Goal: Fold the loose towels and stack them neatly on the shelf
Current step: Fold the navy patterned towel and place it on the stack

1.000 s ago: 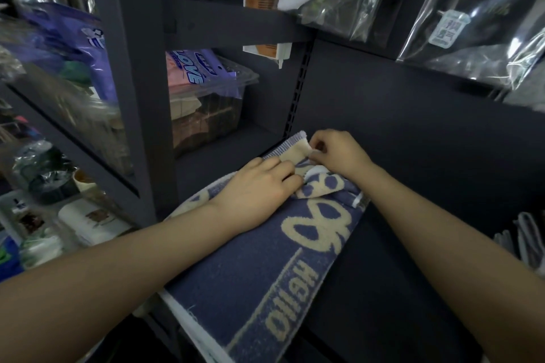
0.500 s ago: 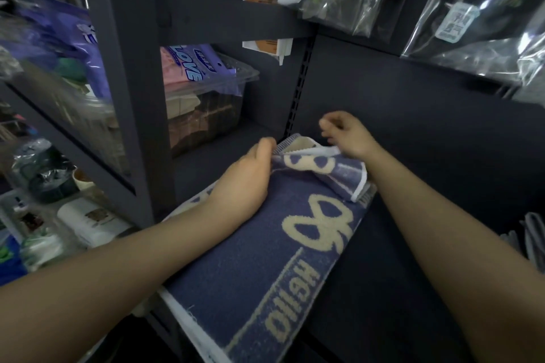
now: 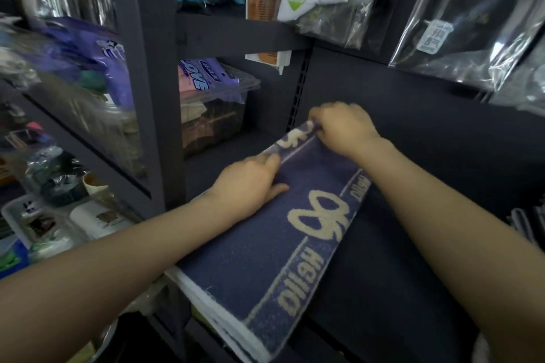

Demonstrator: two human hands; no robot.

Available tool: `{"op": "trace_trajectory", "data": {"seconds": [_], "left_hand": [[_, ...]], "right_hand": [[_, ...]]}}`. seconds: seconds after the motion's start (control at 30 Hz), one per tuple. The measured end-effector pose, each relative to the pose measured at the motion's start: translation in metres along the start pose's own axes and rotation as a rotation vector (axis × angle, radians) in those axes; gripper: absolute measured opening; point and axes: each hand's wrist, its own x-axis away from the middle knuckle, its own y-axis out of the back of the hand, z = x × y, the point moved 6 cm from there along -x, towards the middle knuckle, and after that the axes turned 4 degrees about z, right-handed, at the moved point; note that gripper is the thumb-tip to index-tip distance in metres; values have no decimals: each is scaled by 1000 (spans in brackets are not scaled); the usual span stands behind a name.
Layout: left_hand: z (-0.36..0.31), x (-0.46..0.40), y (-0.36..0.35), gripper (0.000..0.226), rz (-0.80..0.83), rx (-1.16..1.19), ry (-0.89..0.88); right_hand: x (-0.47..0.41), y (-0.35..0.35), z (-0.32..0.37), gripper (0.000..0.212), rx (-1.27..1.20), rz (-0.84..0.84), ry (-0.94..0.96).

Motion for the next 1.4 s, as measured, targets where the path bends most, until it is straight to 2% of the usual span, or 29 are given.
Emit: {"op": "trace_trajectory", "data": {"seconds": [0.07, 0.1, 0.17, 0.23, 0.3, 0.43, 0.6, 0.67, 0.7, 0.77, 0.83, 0.9, 0.97, 1.1, 1.27, 1.4], "left_hand": [[1, 9, -9, 63, 116, -76, -35], [2, 13, -12, 80, 181, -44, -43], [5, 22, -17, 110, 299, 31, -69], [6, 28, -21, 121, 340, 24, -105], [7, 30, -23, 126, 328, -5, -123], [11, 40, -24, 132, 322, -67, -120], [20, 60, -18, 124, 326, -82, -119], [19, 64, -14, 123, 338, -75, -109], [18, 66, -12, 121, 335, -66, -101], [16, 67, -6, 108, 259, -49, -104], [12, 70, 1, 86, 120, -67, -162], [11, 73, 3, 69, 72, -65, -201], [13, 72, 2, 63, 93, -41, -194], [12, 52, 7, 53, 120, -49, -157], [11, -7, 10, 48, 116, 138, -27], [18, -57, 0, 42, 130, 187, 109]], "right_hand": [[-3, -3, 7, 34, 55, -102, -71], [0, -7, 18, 36, 37, -145, -44], [12, -21, 45, 34, -126, -142, 133], [26, -44, 66, 37, -420, 73, 323], [35, -65, 66, 47, -534, 280, 372], [31, -92, 24, 57, -399, 391, 133], [28, -105, -14, 68, -339, 462, -297], [33, -92, -18, 66, -237, 360, -419], [36, -82, -11, 62, -207, 260, -407], [47, -66, 18, 56, -287, 138, -243], [66, -61, 51, 54, -477, 235, -71], [88, -58, 68, 56, -574, 343, -14], [103, -54, 68, 57, -569, 348, -43], [121, -48, 54, 58, -632, 300, -219], [110, -44, 47, 66, -531, 289, -243], [89, -42, 30, 61, -486, 210, -252]]}}
